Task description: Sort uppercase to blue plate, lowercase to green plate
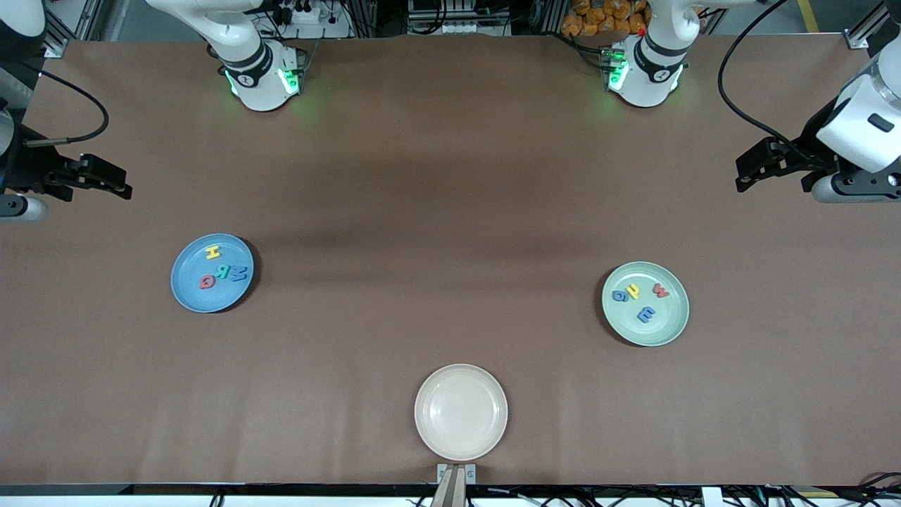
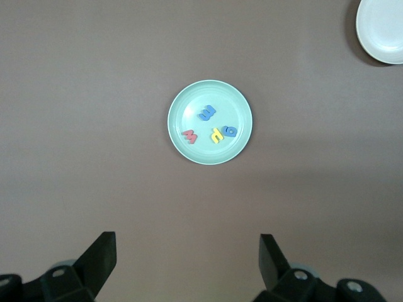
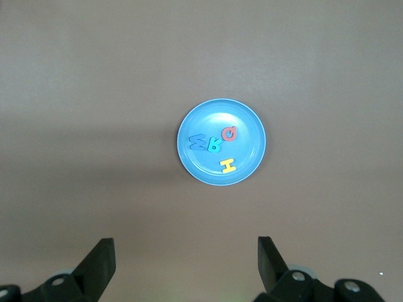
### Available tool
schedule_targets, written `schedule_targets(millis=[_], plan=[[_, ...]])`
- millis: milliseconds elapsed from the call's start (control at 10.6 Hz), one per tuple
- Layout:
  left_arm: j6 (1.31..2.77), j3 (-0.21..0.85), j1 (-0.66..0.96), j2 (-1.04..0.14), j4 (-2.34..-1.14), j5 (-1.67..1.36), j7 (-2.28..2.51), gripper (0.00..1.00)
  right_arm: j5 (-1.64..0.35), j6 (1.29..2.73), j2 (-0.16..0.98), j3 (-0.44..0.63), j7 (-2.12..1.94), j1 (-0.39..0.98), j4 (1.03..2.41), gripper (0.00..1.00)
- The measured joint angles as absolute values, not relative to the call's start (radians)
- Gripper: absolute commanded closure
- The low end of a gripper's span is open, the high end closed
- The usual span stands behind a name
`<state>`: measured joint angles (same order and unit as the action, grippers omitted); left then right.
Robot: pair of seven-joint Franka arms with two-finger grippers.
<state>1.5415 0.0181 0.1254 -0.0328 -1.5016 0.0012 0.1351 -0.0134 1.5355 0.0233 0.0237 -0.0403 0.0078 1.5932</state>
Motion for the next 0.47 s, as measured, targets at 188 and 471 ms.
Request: schedule_targets(millis=[188, 471], plan=[[1.542, 0.018, 0.125, -0.033, -1.502, 0.001, 0.135, 0.0, -0.013, 1.536, 0.02, 0.022, -0.039, 0.007, 1.593, 0.0], [1.542, 0.018, 0.126, -0.033, -1.502, 0.001, 0.135, 0.0, -0.013, 1.537, 0.02, 0.021, -0.039, 0.0, 1.593, 0.0]])
